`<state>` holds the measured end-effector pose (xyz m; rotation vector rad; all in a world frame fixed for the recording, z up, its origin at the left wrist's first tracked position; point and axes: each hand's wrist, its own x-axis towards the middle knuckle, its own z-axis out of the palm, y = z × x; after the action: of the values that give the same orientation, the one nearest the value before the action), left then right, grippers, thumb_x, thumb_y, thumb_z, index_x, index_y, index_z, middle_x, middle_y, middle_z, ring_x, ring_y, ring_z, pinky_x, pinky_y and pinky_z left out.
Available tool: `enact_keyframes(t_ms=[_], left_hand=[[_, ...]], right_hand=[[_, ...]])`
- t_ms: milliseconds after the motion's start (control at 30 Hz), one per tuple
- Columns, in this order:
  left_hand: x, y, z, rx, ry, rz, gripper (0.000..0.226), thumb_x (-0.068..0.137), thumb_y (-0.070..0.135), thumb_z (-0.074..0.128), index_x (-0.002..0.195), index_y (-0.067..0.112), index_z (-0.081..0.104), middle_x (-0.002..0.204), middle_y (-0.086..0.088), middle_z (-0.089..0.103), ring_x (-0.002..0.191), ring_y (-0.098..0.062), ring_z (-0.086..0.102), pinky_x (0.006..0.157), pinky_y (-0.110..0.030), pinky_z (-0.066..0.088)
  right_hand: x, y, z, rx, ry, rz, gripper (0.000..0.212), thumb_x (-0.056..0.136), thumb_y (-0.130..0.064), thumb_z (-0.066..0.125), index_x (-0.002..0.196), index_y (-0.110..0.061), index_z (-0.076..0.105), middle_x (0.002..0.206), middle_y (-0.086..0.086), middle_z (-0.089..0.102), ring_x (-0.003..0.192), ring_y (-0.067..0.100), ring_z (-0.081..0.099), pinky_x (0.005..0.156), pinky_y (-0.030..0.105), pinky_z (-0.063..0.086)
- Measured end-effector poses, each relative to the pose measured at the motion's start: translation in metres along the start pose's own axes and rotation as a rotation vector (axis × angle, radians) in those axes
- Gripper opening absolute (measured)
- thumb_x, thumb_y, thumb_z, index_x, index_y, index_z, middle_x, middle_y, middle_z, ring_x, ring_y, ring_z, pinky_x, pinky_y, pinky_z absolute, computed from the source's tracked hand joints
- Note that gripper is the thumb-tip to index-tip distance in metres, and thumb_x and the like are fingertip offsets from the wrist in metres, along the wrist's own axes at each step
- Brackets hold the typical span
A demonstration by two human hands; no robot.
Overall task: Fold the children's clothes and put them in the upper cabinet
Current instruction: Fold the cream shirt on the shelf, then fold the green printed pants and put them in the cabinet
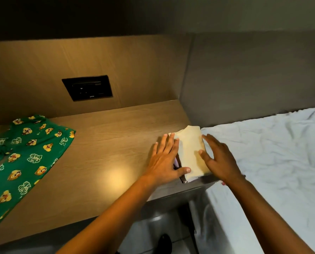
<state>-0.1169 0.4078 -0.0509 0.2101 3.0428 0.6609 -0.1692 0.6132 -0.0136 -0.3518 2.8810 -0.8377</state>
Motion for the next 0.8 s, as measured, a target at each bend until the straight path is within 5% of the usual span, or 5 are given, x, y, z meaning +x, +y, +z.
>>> enact_keyframes(t_ms=[200, 367, 500, 633, 800], left_hand=[[0.024, -0.018, 0.008, 0.148, -0.178, 0.083, 0.118, 0.069, 0.091, 0.032, 0.153, 0.018, -0.006, 0.162, -0.002, -0.011, 0.147, -0.025, -0.017, 0.118, -0.052, -0.008], [0.028, -0.019, 0.013, 0.160, -0.197, 0.049, 0.120, 0.065, 0.094, 0.029, 0.153, 0.021, -0.008, 0.162, 0.000, -0.011, 0.147, -0.024, -0.017, 0.117, -0.051, -0.012], [0.006, -0.018, -0.005, 0.035, -0.093, 0.003, 0.108, 0.074, 0.088, 0.030, 0.153, 0.024, -0.006, 0.161, 0.005, -0.013, 0.146, -0.017, -0.022, 0.118, -0.051, -0.008], [-0.078, -0.064, -0.036, -0.085, 0.205, -0.124, 0.077, 0.089, 0.068, 0.034, 0.152, 0.031, 0.010, 0.162, 0.010, -0.002, 0.146, -0.009, -0.017, 0.120, -0.042, -0.001], [-0.225, -0.162, -0.082, -0.003, 0.437, -0.579, 0.060, 0.087, 0.046, 0.048, 0.142, 0.023, 0.045, 0.154, -0.003, 0.036, 0.145, -0.026, 0.023, 0.111, -0.054, 0.032]], right_hand=[[0.038, 0.009, 0.037, -0.235, -0.246, -0.162, 0.065, 0.098, -0.053, 0.021, 0.148, -0.033, -0.015, 0.161, -0.005, -0.014, 0.149, 0.022, -0.007, 0.121, 0.045, -0.002], [0.041, 0.021, 0.042, -0.257, -0.251, -0.163, 0.062, 0.092, -0.062, 0.006, 0.140, -0.039, -0.026, 0.161, -0.006, -0.017, 0.148, 0.021, -0.012, 0.119, 0.044, -0.008], [0.036, 0.006, 0.027, -0.495, -0.188, -0.153, 0.075, 0.087, -0.063, 0.006, 0.148, -0.027, -0.020, 0.161, 0.000, -0.018, 0.148, 0.024, -0.015, 0.119, 0.049, -0.010], [0.023, -0.057, 0.034, -0.267, 0.080, -0.263, 0.073, 0.092, -0.060, 0.026, 0.152, -0.026, 0.003, 0.162, 0.001, 0.008, 0.149, 0.025, 0.002, 0.118, 0.046, -0.001], [0.014, -0.184, 0.127, -0.102, -0.233, -0.633, 0.061, 0.092, -0.047, 0.044, 0.146, -0.022, 0.034, 0.149, 0.006, 0.042, 0.143, 0.026, 0.029, 0.116, 0.041, 0.019]])
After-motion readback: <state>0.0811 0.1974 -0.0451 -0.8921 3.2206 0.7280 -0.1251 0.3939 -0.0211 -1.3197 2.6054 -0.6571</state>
